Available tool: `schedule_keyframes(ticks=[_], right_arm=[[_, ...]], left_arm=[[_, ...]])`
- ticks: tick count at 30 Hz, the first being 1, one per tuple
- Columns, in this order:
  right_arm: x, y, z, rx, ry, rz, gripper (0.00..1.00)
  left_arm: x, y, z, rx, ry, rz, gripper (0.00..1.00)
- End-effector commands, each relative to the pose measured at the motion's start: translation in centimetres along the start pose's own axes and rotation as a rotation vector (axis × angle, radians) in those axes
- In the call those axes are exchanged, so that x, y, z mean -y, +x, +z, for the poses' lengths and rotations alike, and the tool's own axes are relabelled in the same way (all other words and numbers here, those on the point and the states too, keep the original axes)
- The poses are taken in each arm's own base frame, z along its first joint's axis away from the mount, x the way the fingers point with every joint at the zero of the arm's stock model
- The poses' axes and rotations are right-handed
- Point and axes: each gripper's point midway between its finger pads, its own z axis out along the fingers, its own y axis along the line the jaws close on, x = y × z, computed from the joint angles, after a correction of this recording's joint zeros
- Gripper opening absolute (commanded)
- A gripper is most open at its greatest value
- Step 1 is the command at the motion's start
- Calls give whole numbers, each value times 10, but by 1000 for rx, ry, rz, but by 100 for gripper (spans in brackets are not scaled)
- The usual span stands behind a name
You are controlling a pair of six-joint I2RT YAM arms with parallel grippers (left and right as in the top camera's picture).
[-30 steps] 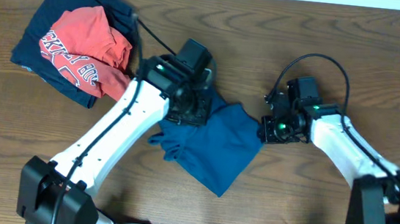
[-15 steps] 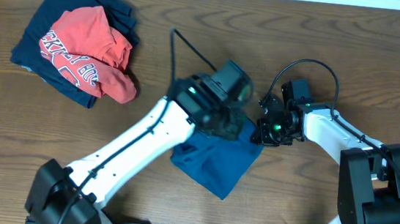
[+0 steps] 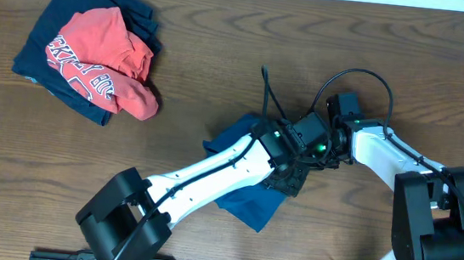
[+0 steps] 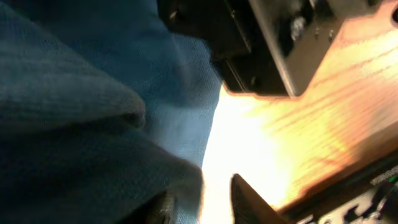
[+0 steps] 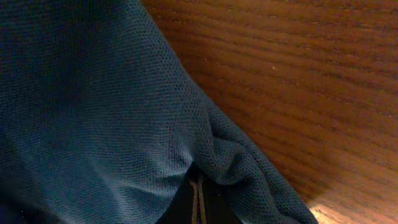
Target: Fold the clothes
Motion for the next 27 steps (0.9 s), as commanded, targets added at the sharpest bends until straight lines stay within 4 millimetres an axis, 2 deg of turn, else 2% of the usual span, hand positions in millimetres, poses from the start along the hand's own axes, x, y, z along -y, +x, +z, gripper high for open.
schedule_keyframes(ticks=[1, 4, 6, 8, 9, 14, 18, 20, 22, 25, 27], right_arm=[[14, 18, 16, -70, 53, 21, 1], [14, 19, 15, -75, 54, 24, 4], [15, 20, 15, -78, 57, 26, 7], [15, 21, 15, -81, 58, 27, 7], [15, 21, 15, -83, 59, 28, 7], [15, 22, 15, -88, 60, 30, 7], [15, 23, 15, -88, 60, 30, 7], [15, 23, 15, -88, 60, 30, 7], [15, 23, 15, -88, 60, 30, 7], [15, 23, 15, -88, 60, 30, 7], [15, 23, 15, -88, 60, 30, 7]], left_arm=[[10, -15, -39, 74, 37, -14, 44], [15, -18, -70, 110, 50, 2, 50], [9, -20, -87, 144, 18, 10, 55], [-15, -22, -101, 188, -78, -16, 57], [-33, -23, -108, 207, -149, -38, 55], [-126, -24, -127, 199, -391, -207, 8], [-193, -25, -119, 161, -433, -346, 6], [-215, -27, -108, 138, -388, -366, 6], [-217, -31, -90, 102, -240, -348, 6], [-216, -24, -63, 29, -75, -345, 6], [-204, -18, -49, -21, 33, -335, 6]])
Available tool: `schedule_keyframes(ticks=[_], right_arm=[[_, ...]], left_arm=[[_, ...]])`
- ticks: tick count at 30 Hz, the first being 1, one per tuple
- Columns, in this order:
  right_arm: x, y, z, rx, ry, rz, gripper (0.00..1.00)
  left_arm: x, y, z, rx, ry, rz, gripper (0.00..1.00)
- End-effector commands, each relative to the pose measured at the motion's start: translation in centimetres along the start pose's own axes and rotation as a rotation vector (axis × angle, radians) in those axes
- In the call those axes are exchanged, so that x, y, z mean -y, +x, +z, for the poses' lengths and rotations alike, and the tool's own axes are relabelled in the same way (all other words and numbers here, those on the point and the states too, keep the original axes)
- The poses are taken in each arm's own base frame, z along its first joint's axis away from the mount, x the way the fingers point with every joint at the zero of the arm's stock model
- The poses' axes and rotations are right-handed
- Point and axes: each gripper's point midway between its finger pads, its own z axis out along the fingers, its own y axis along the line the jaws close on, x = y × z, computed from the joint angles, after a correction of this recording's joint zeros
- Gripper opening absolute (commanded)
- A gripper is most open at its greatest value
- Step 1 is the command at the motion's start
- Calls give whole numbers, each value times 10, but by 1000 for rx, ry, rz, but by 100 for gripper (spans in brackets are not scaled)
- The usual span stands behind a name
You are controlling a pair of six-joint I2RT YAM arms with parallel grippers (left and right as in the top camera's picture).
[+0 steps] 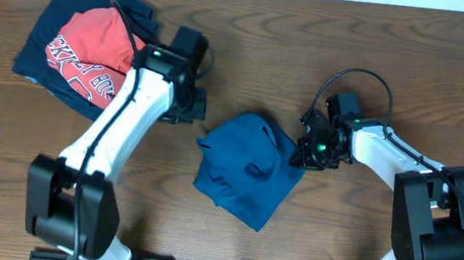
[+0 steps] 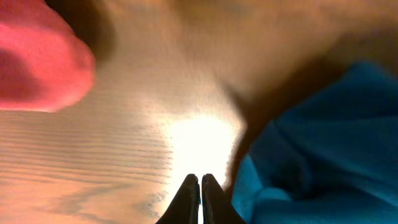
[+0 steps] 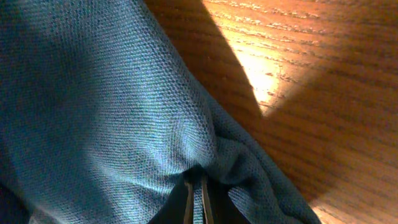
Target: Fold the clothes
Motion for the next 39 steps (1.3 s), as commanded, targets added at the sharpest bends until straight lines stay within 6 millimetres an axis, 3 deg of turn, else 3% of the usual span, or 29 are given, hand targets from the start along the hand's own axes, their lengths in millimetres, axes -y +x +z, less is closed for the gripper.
schedule_keyframes(ticks=[1, 7, 12, 16, 22, 25, 28, 32, 33, 35, 37, 39], right_arm=[[16, 20, 16, -75, 65, 24, 7], [16, 20, 16, -75, 64, 24, 6], [19, 20, 14, -73, 67, 32, 5], [25, 18, 11, -67, 68, 56, 5], [30, 12, -10, -33, 63, 109, 8], [21, 3, -31, 29, 36, 75, 11], [-1, -7, -57, 122, -12, -12, 20], [-29, -15, -91, 240, -55, -114, 48], [-34, -15, -98, 263, -56, -130, 59], [-41, -13, -106, 284, -60, -145, 70], [-48, -10, -105, 276, -66, -146, 73], [-52, -5, -98, 246, -67, -141, 71]], left_arm=[[45, 29, 17, -153, 300, 129, 6], [127, 71, -6, -250, 644, 313, 6], [162, 111, 2, -294, 577, 475, 6], [178, 124, 11, -270, 493, 516, 6], [184, 121, 8, -247, 452, 493, 6], [187, 112, -14, -210, 470, 490, 6], [184, 97, -43, -138, 490, 479, 8], [159, 71, -74, 13, 441, 440, 17], [147, 63, -79, 54, 403, 421, 24], [130, 53, -81, 96, 338, 392, 26], [110, 45, -76, 106, 259, 358, 27], [101, 44, -64, 87, 220, 340, 28]])
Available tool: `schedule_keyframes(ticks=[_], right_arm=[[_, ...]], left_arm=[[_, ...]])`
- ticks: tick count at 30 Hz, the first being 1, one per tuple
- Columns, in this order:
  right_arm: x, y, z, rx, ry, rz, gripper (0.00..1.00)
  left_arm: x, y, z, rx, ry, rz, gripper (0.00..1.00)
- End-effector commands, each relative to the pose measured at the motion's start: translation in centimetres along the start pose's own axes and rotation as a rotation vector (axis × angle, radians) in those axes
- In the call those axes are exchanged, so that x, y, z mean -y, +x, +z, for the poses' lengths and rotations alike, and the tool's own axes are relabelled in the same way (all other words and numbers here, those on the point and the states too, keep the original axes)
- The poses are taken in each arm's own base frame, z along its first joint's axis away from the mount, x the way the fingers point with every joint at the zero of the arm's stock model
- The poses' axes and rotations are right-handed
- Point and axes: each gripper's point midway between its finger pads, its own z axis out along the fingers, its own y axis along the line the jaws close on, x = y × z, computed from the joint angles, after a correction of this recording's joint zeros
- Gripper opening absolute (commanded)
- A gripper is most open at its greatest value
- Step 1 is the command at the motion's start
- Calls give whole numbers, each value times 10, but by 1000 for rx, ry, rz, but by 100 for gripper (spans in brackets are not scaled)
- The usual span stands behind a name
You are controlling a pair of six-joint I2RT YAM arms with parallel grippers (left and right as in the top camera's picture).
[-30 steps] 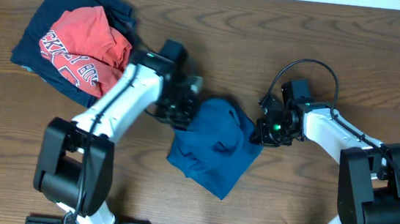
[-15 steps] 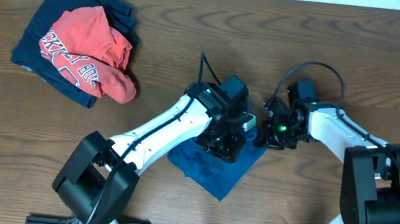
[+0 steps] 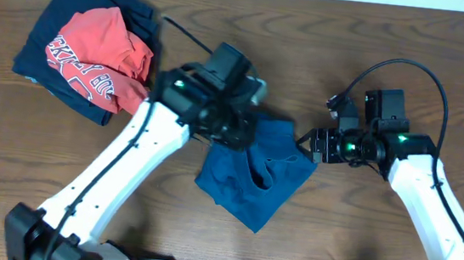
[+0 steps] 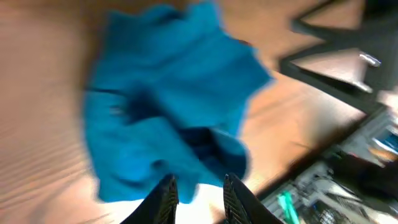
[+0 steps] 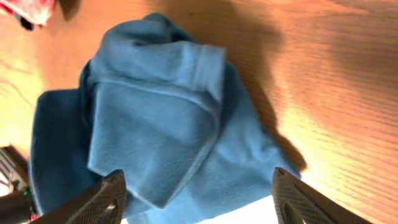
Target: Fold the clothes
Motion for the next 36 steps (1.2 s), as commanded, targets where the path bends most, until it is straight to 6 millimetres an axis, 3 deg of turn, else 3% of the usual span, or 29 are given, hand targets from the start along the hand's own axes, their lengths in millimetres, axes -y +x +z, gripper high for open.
schedule_keyframes(ticks=[1, 3, 6, 11, 16, 24, 27, 29, 33, 36], right_arm=[[-13, 11, 11, -55, -22, 4, 69], [-17, 17, 19, -88, -25, 2, 58], [-10, 25, 33, -135, 37, 46, 29], [9, 34, 49, -188, 125, 75, 1], [51, 41, 39, -196, 359, 122, 1], [71, 66, 23, -282, 499, 172, 1], [80, 64, 18, -274, 556, 163, 11], [80, 59, 15, -256, 551, 169, 24], [55, 38, 8, -189, 398, 114, 28], [31, 22, -4, -119, 283, 63, 35]], left_arm=[[-36, 4, 17, -39, -135, -37, 28], [-43, 13, 30, -85, -146, -52, 28], [-53, 28, 53, -168, -158, -77, 28], [-37, 37, 81, -257, -30, -107, 27], [-30, 49, 100, -322, -35, -82, 27], [-29, 72, 130, -419, -127, -25, 32], [-33, 80, 140, -455, -161, -21, 32], [-34, 83, 144, -468, -167, -35, 33], [-24, 82, 138, -463, -115, -52, 33], [-13, 76, 119, -443, -77, -60, 33]])
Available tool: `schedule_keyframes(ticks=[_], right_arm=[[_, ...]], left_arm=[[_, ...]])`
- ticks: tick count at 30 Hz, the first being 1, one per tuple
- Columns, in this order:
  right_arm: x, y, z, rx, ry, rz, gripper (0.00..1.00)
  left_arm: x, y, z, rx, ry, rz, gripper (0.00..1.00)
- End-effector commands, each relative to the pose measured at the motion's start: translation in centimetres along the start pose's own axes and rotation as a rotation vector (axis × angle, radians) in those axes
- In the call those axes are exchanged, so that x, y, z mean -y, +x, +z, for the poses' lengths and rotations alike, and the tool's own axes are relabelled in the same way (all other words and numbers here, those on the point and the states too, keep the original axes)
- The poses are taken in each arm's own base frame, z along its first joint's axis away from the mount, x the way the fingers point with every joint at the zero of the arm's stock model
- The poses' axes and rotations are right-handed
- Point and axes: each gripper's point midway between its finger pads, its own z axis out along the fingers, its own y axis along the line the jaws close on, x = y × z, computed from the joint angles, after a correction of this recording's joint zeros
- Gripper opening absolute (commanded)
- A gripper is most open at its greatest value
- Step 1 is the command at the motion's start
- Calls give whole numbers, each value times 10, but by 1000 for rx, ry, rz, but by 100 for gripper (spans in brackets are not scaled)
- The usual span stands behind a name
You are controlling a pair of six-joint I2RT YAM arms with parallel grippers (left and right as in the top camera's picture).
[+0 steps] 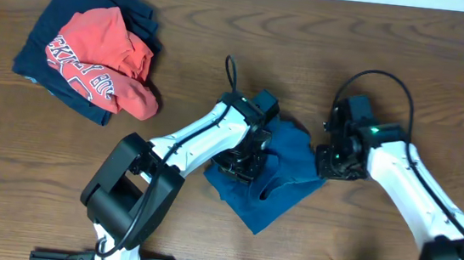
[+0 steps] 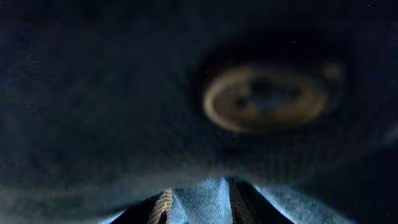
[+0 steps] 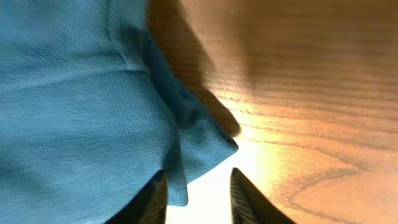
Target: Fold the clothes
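Note:
A crumpled blue garment (image 1: 285, 152) lies at the table's middle. My left gripper (image 1: 244, 161) is pressed down into its left part. In the left wrist view the left gripper (image 2: 201, 205) stands open with light blue cloth (image 2: 205, 196) between the fingers, under dark fabric bearing a button (image 2: 264, 96). My right gripper (image 1: 331, 163) sits low at the garment's right corner. In the right wrist view the right gripper (image 3: 199, 199) is open, and the blue corner (image 3: 208, 146) reaches between its fingers over bare wood.
A red printed shirt (image 1: 95, 48) lies bunched on a navy garment (image 1: 56, 6) at the far left of the wooden table (image 1: 223, 44). The left arm stretches from the front edge across the table to the blue garment.
Both open grippers were above the blue garment, the right one off to its right. Now the left is down in the cloth and the right is low at the right corner.
Both grippers were together at the garment's right side, the right shut on cloth. Then the left was shut near the red shirt while the right still held. Later both were open and raised, the cloth let go. Now both are down at the garment.

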Motion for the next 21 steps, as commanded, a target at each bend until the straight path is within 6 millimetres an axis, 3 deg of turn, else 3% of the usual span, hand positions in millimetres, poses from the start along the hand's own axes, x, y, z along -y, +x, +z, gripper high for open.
schedule_keyframes(ticks=[1, 6, 10, 12, 17, 21], right_arm=[[-24, -21, -38, 131, -145, -74, 36], [-28, -21, -51, 170, -166, -81, 34], [-28, -21, -51, 167, -168, -68, 30], [-27, -22, -51, 171, -163, -43, 27], [-23, -24, -50, 175, -145, -4, 24], [-21, -25, -51, 179, -141, -1, 22]], left_arm=[[10, 2, -30, 49, 49, -8, 33], [23, -10, -85, 246, 104, 1, 31], [37, -21, -103, 355, 132, 42, 20], [43, -23, -94, 349, 128, 60, 19], [42, -16, -33, 211, 65, 19, 14], [71, -2, 6, 73, 149, 67, 14]])
